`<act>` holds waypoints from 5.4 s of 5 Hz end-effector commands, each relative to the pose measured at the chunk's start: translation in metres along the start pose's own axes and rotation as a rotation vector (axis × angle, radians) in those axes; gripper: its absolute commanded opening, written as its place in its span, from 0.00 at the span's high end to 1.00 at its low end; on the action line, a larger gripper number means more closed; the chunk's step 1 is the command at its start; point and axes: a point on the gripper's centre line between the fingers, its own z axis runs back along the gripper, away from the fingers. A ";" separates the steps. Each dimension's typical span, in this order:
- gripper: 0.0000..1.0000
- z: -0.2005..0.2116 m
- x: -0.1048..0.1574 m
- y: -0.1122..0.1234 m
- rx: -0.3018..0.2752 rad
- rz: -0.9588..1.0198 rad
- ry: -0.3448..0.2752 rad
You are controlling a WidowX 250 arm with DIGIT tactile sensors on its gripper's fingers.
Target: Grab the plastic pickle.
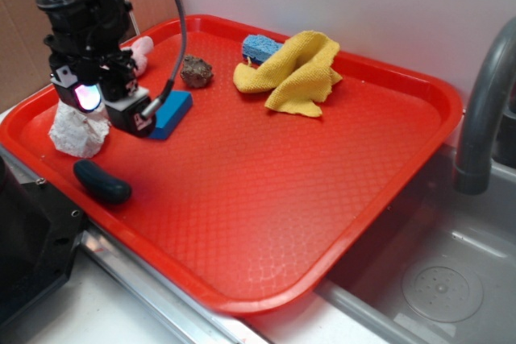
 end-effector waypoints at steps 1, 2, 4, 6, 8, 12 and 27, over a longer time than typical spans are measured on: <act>0.00 0.006 0.003 -0.015 -0.029 -0.482 0.010; 0.00 0.007 -0.006 -0.017 0.016 -0.316 0.037; 0.00 -0.001 -0.008 -0.028 0.024 0.033 0.081; 0.00 -0.016 -0.031 -0.029 -0.036 0.523 0.046; 0.00 -0.037 -0.030 -0.026 -0.065 0.709 0.099; 0.00 -0.040 0.011 -0.014 0.007 0.279 -0.118; 0.00 -0.049 -0.006 -0.006 -0.123 0.500 -0.008</act>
